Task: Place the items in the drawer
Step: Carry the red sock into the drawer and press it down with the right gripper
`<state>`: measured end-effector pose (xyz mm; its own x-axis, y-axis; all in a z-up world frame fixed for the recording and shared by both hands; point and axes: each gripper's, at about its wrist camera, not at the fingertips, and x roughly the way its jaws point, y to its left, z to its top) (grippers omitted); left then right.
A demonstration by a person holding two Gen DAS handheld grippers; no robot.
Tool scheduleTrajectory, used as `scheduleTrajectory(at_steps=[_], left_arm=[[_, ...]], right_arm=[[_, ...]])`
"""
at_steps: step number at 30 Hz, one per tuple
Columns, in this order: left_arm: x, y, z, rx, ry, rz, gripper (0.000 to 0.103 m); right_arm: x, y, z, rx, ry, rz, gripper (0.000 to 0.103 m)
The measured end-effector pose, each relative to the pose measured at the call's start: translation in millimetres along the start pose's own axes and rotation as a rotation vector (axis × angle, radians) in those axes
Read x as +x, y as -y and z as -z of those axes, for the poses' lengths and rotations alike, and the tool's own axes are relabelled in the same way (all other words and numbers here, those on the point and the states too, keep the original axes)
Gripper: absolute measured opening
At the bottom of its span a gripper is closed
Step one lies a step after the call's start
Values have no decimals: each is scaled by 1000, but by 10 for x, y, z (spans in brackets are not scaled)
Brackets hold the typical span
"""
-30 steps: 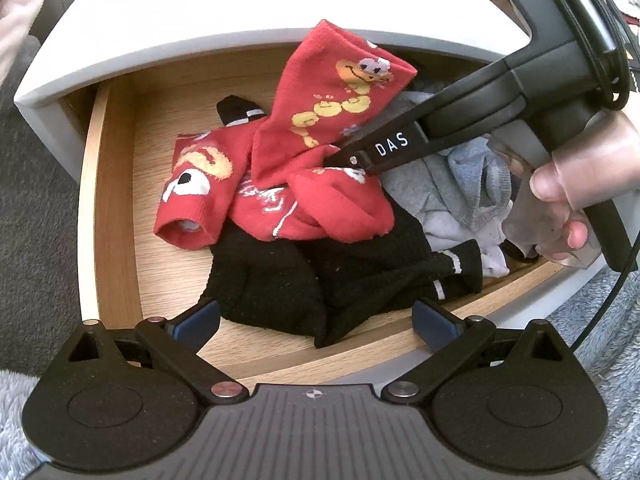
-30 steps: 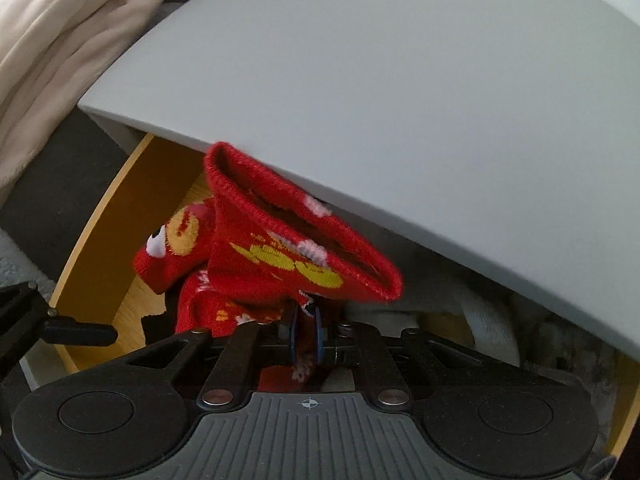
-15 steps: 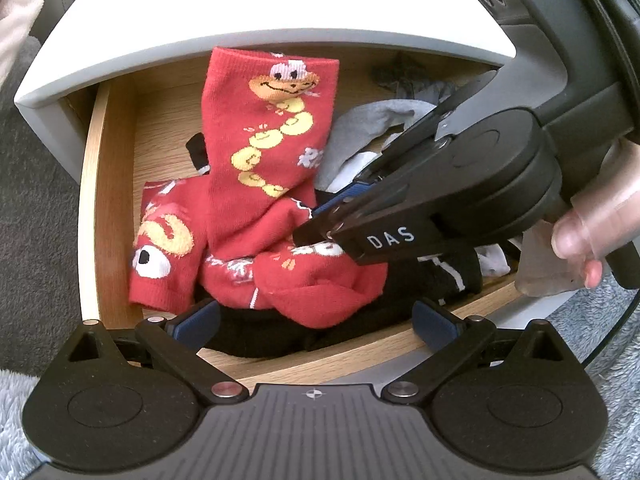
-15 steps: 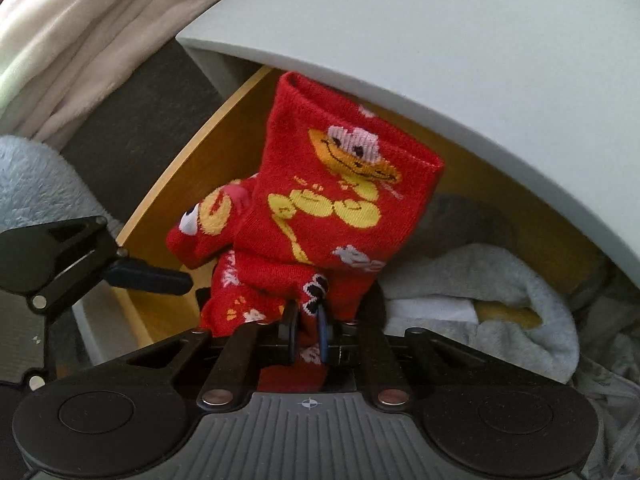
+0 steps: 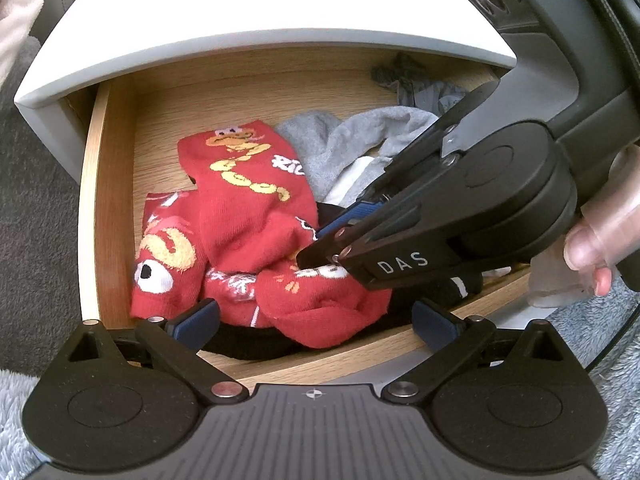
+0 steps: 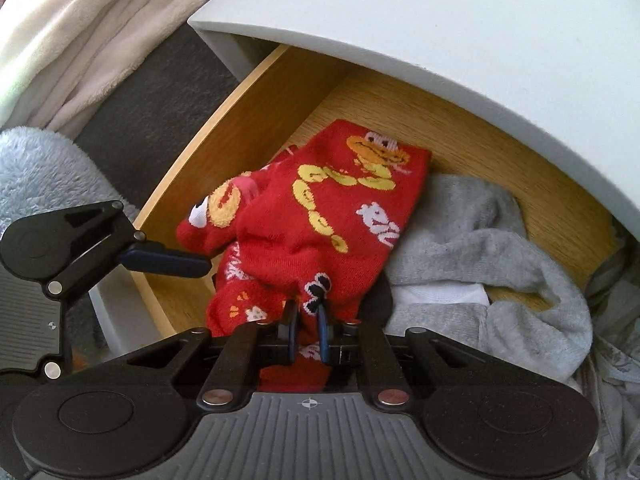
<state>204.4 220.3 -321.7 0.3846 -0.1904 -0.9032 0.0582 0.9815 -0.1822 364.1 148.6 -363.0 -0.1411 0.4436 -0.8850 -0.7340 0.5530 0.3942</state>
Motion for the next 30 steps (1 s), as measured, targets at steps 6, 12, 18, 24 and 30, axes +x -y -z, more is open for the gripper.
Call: scheduleTrajectory(at_steps=[6,12,18,24,30], left_arm=[[2,0,-1,0,0,0,103],[2,0,0,0,0,0,103],[3,0,0,0,1,0,103],[4,0,0,1,1,0,103],[5,1,-2,1,1,0,103]], right_arm=[[14,-3,-1,-3,0,4,11],[5,6,2,-3,0,2,11],[19,-10,-6,-4,-1,3,11],[12,8,-2,-7,-3,2,11],[9,-25,-9,-21,-3,13,12]])
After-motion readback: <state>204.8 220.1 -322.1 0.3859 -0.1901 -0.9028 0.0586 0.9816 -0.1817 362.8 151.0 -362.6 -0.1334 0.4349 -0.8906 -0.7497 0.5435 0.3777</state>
